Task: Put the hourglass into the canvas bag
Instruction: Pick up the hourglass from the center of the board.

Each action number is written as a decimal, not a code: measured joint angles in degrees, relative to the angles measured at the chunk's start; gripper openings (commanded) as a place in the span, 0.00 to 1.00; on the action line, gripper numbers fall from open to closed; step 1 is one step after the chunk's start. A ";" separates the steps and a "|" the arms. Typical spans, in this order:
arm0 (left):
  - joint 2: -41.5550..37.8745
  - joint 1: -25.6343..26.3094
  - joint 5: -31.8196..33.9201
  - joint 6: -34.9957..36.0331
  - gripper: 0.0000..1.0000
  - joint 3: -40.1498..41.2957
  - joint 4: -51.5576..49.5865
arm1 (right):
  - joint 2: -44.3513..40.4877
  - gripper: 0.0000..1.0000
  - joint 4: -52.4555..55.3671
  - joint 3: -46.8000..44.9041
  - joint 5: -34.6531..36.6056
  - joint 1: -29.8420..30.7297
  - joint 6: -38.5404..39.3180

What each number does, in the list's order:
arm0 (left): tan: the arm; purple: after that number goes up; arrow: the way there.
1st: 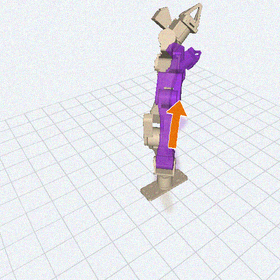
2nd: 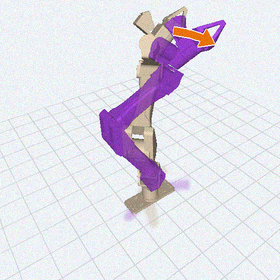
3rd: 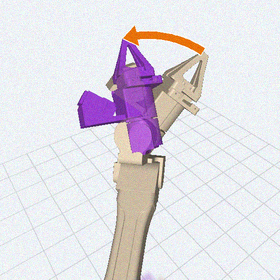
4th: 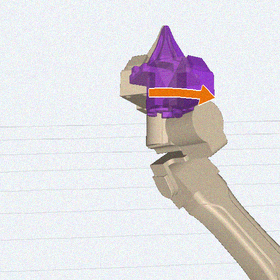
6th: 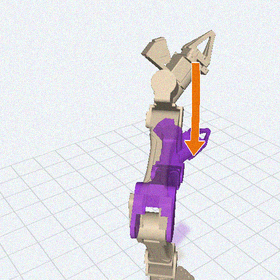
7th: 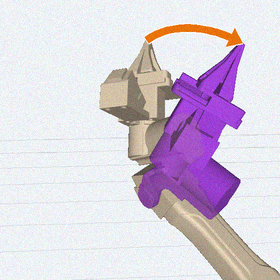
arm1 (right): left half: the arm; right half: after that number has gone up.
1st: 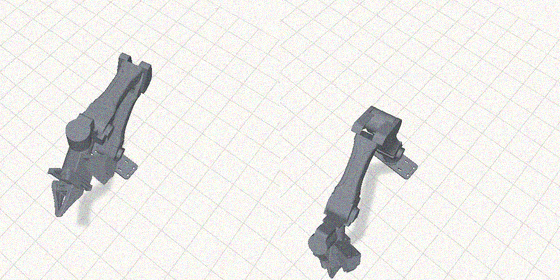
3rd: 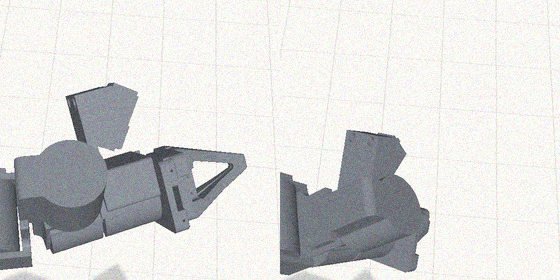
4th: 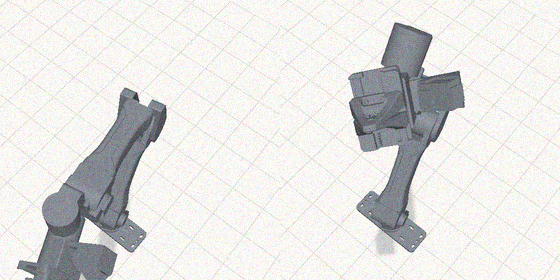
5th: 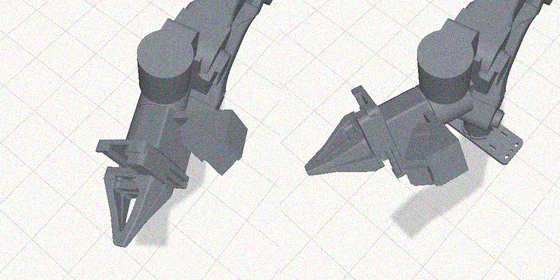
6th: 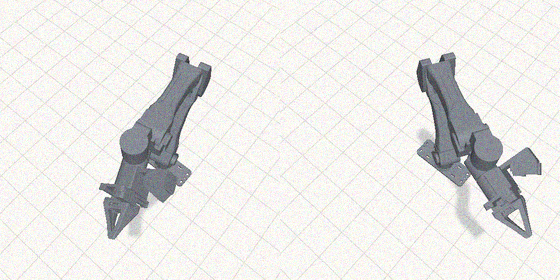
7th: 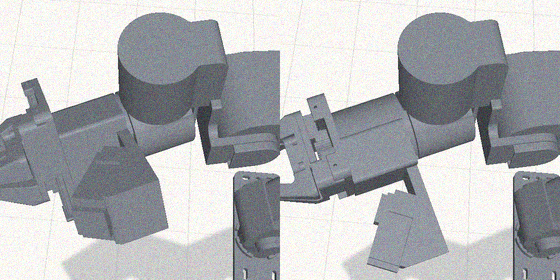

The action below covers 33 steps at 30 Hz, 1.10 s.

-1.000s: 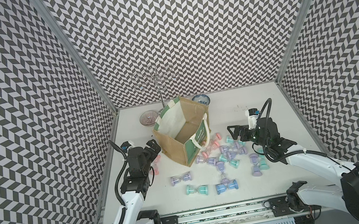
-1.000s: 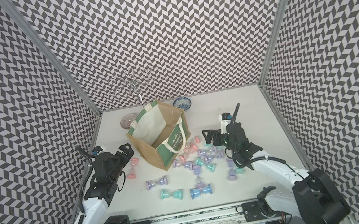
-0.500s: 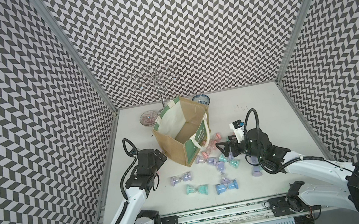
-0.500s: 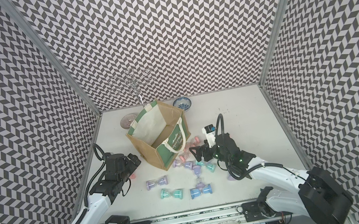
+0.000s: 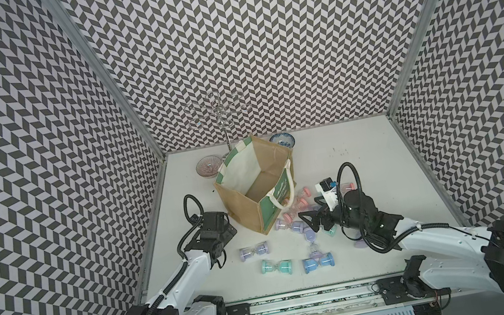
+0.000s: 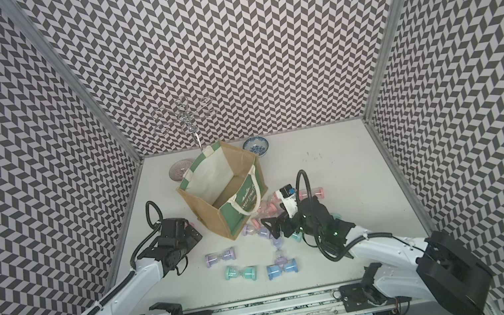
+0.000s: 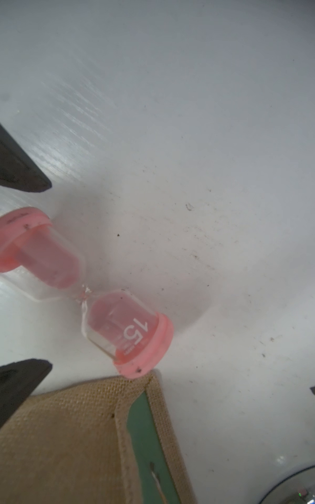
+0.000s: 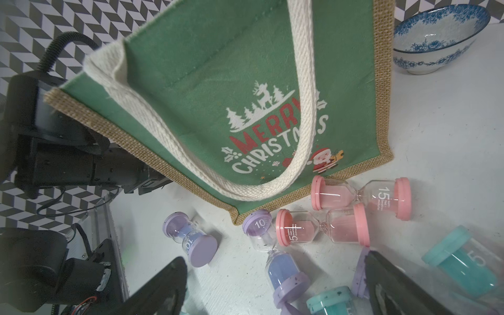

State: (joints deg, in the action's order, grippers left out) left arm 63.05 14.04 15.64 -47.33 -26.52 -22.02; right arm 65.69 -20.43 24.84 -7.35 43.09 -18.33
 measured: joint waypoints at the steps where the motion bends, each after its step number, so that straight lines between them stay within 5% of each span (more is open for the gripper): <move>1: -0.13 0.37 0.00 0.11 0.90 0.09 0.07 | 0.00 0.99 -0.28 -0.07 0.09 0.02 0.11; 11: 3.32 3.21 -0.07 1.49 0.77 0.37 0.35 | 1.33 0.99 -2.01 -0.07 0.50 0.63 0.35; 23: 7.19 5.11 1.68 2.32 0.72 -0.72 2.03 | 3.15 0.99 -2.40 -0.07 1.05 0.90 0.37; 33: 7.85 5.07 2.62 1.29 0.56 -0.72 2.73 | 3.39 0.99 -2.69 -0.07 1.33 1.01 0.35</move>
State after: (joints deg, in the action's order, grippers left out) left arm 70.89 19.11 18.26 -46.04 -27.24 -19.29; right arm 69.08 -23.11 24.77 -6.02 44.10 -17.98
